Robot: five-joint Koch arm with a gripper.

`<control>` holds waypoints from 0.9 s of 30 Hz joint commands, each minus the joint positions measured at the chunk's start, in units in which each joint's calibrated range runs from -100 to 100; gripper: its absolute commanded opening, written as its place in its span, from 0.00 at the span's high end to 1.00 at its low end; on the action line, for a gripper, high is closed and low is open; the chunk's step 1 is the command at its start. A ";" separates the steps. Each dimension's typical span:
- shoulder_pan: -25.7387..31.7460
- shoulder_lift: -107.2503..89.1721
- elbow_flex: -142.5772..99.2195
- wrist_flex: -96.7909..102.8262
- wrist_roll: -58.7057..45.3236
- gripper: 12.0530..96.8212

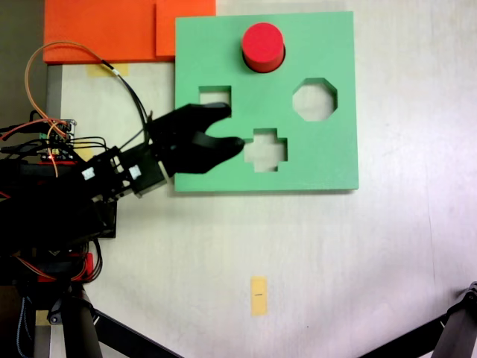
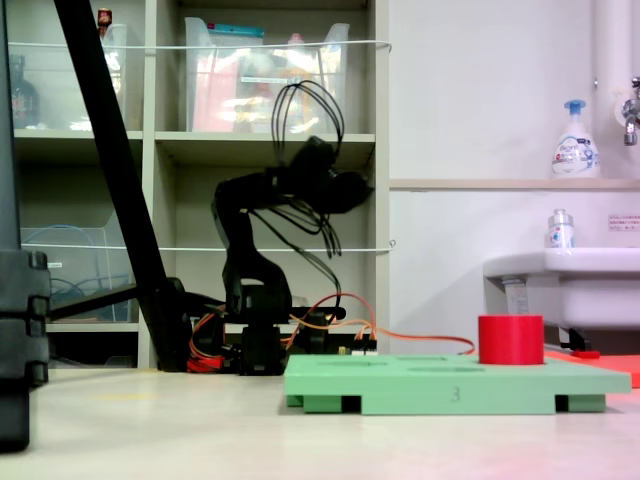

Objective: Put the cylinder block into the corresponding hole

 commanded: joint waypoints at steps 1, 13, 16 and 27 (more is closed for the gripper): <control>-1.42 -1.09 0.44 -9.34 -9.47 0.57; -7.52 -1.09 -37.05 6.26 -21.68 0.56; -7.23 -1.09 -44.63 8.47 -21.78 0.56; -7.86 -1.09 -53.70 8.86 -21.78 0.56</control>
